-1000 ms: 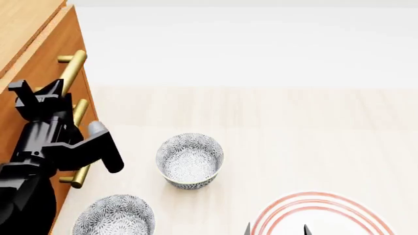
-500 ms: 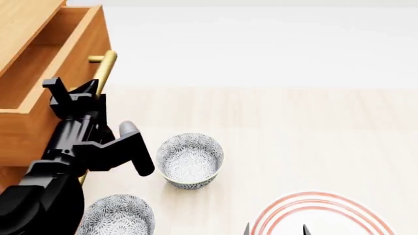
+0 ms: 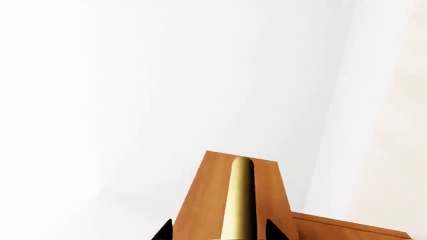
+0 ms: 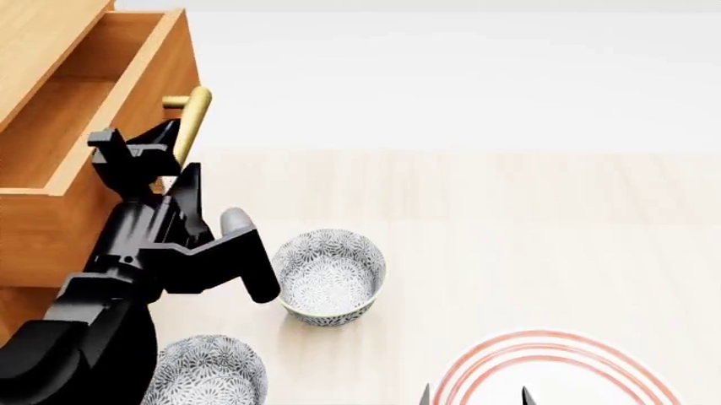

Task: Open the top drawer of the cabinet.

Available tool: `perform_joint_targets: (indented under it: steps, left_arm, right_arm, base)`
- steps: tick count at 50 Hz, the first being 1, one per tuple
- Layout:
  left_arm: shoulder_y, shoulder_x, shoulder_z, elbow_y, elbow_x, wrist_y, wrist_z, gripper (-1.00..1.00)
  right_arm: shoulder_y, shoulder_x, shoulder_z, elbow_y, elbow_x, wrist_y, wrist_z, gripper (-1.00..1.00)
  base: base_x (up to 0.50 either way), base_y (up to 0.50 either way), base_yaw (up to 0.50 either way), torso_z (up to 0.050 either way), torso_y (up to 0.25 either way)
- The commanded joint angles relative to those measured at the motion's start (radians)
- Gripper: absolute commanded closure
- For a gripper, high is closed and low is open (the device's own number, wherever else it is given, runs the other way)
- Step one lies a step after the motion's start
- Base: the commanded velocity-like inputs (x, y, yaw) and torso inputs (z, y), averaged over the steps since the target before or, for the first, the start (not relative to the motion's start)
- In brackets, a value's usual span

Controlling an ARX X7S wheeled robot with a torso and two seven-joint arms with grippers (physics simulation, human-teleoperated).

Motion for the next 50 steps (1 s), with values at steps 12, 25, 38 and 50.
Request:
perform_joint_targets:
  steps: [12, 25, 38, 50]
  left_arm:
    - [0.003, 0.017, 0.012, 0.041, 0.095, -0.026, -0.015, -1.00]
    - [0.007, 0.055, 0.049, 0.104, 0.115, -0.057, 0.012, -1.00]
    - [0.010, 0.112, 0.100, 0.206, 0.147, -0.109, 0.047, -1.00]
    - [-0.051, 0.144, 0.102, 0.384, 0.160, -0.239, 0.151, -1.00]
  right_arm:
    - [0.000, 0.006, -0.008, -0.002, 0.007, 0.000, 0.006, -1.00]
    - [0.002, 0.009, -0.011, 0.000, 0.011, 0.000, 0.010, -1.00]
    - [0.004, 0.011, -0.014, 0.001, 0.015, -0.002, 0.012, -1.00]
    - [0.006, 0.013, -0.018, 0.004, 0.018, -0.005, 0.013, -1.00]
  base:
    - [0.00, 0.00, 0.00, 0.000, 0.000]
    - [0.00, 0.00, 0.00, 0.000, 0.000]
    - [0.00, 0.00, 0.00, 0.000, 0.000]
    - [0.00, 0.00, 0.00, 0.000, 0.000]
